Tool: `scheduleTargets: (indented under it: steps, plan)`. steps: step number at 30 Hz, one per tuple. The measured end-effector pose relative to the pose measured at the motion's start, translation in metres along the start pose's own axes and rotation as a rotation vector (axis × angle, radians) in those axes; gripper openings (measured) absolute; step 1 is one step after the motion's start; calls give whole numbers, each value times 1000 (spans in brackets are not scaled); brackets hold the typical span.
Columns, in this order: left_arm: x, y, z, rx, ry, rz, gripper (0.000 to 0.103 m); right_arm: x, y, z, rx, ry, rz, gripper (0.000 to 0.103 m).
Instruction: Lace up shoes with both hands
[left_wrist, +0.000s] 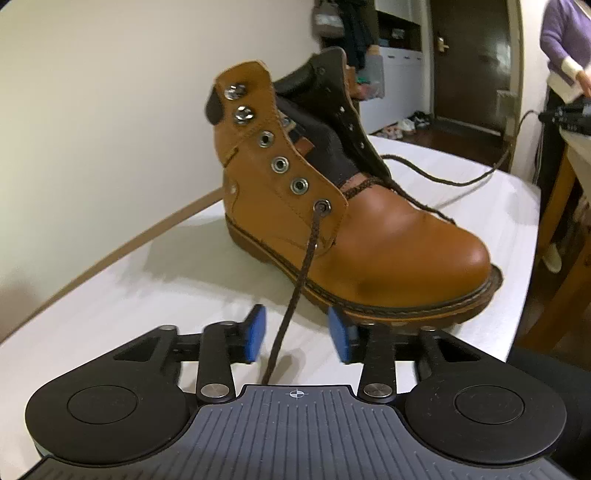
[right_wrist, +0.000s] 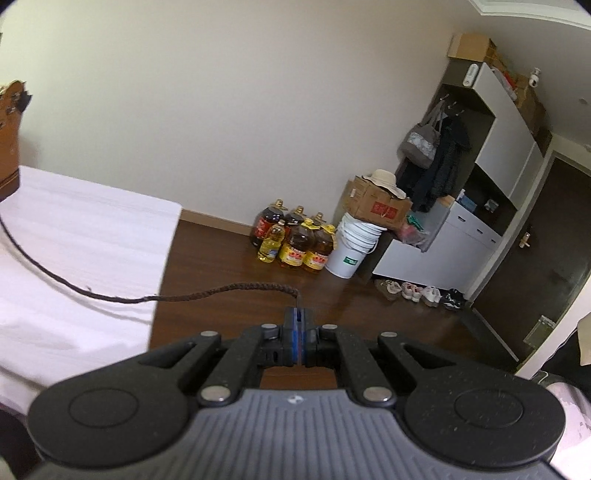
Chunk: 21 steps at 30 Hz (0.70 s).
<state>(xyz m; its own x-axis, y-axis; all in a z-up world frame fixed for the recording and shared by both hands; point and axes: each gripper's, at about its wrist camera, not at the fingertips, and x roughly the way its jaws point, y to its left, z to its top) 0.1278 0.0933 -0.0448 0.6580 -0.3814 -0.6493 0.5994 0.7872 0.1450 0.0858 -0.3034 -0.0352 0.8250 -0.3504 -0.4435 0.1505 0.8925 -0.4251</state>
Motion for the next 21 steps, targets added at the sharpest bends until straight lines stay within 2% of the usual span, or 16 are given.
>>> scheduleTargets:
  steps: [3, 6, 9, 11, 16, 17, 21]
  plan:
    - [1, 0, -2, 2, 16, -11, 2, -4, 4, 2, -7, 6, -3, 2]
    - [-18, 5, -9, 7, -1, 34, 2, -5, 6, 4, -7, 6, -6, 2]
    - [-46, 22, -19, -22, -18, 117, 2, -8, 10, 6, -11, 1, -6, 2]
    - [-68, 40, -29, -42, -3, 212, 2, -5, 11, 6, -13, -2, -7, 2]
    - [-116, 73, -59, -127, 23, 344, 2, -8, 15, 7, 4, -13, 4, 2]
    - [-121, 76, -64, -149, 25, 347, 2, -9, 16, 7, 5, -15, 6, 2]
    - [-119, 63, -73, -131, 48, 340, 2, -9, 23, 9, -6, -20, 26, 2]
